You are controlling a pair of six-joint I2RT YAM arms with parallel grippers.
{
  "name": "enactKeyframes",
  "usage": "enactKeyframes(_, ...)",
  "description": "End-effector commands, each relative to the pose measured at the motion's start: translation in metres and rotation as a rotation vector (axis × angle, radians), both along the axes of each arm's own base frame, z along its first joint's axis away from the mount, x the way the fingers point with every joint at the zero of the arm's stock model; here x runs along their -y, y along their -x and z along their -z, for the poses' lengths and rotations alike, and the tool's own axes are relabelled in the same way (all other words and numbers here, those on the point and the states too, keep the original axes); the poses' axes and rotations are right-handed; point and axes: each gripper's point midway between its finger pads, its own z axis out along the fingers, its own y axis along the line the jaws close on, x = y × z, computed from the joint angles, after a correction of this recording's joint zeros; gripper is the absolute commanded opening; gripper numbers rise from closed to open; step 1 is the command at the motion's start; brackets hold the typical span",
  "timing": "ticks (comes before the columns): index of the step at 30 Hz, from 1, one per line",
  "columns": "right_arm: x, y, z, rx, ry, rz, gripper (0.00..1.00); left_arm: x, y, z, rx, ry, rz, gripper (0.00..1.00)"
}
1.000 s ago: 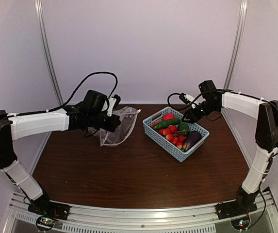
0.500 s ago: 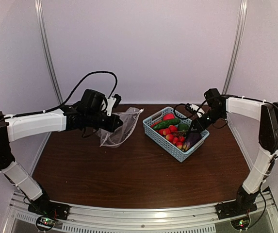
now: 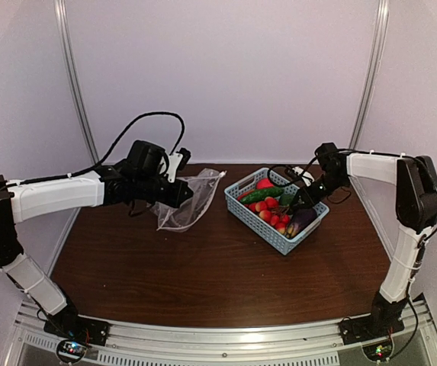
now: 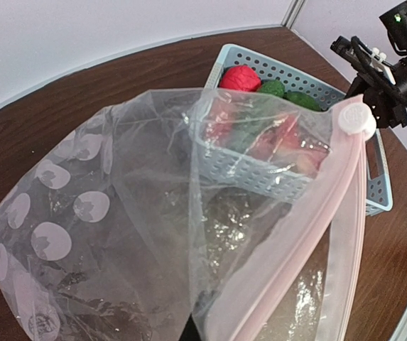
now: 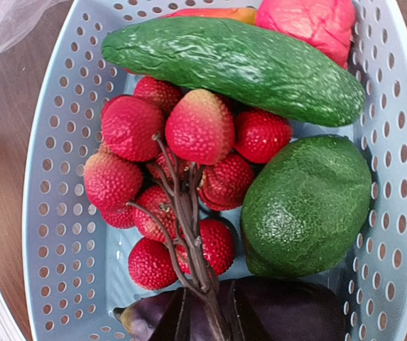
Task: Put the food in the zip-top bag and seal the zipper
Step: Pick up the fake fruit from the bin.
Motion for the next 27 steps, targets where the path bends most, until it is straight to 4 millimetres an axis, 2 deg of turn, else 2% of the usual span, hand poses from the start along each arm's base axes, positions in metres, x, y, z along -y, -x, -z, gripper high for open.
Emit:
enactKeyframes(1, -0.010, 0.001, -0.009, -0.004, -0.056, -0.025, 0.09, 0.000, -0.002, -0.014, 0.040, 0.035, 0.003, 0.00)
enactKeyframes(3, -0.011, 0.002, -0.011, -0.007, -0.066, -0.026, 0.00, 0.000, -0.002, -0.014, 0.039, 0.035, 0.003, 0.00)
enactKeyframes(6, -0.009, 0.004, -0.018, 0.001, -0.060, -0.029, 0.00, 0.000, -0.002, -0.013, 0.037, 0.033, 0.003, 0.00)
enactKeyframes(9, -0.004, 0.011, -0.035, 0.035, -0.040, -0.034, 0.00, 0.000, -0.003, -0.012, 0.034, 0.034, 0.001, 0.00)
enactKeyframes(17, 0.003, 0.044, -0.109, 0.200, -0.060, -0.051, 0.00, -0.005, -0.009, -0.011, 0.042, 0.025, -0.016, 0.00)
enactKeyframes(23, 0.007, 0.073, -0.148, 0.260, -0.071, -0.090, 0.00, -0.022, -0.025, -0.012, 0.049, 0.024, -0.066, 0.00)
enactKeyframes(27, 0.003, 0.092, -0.178, 0.332, -0.130, -0.123, 0.00, -0.020, -0.027, -0.012, 0.062, 0.019, -0.045, 0.00)
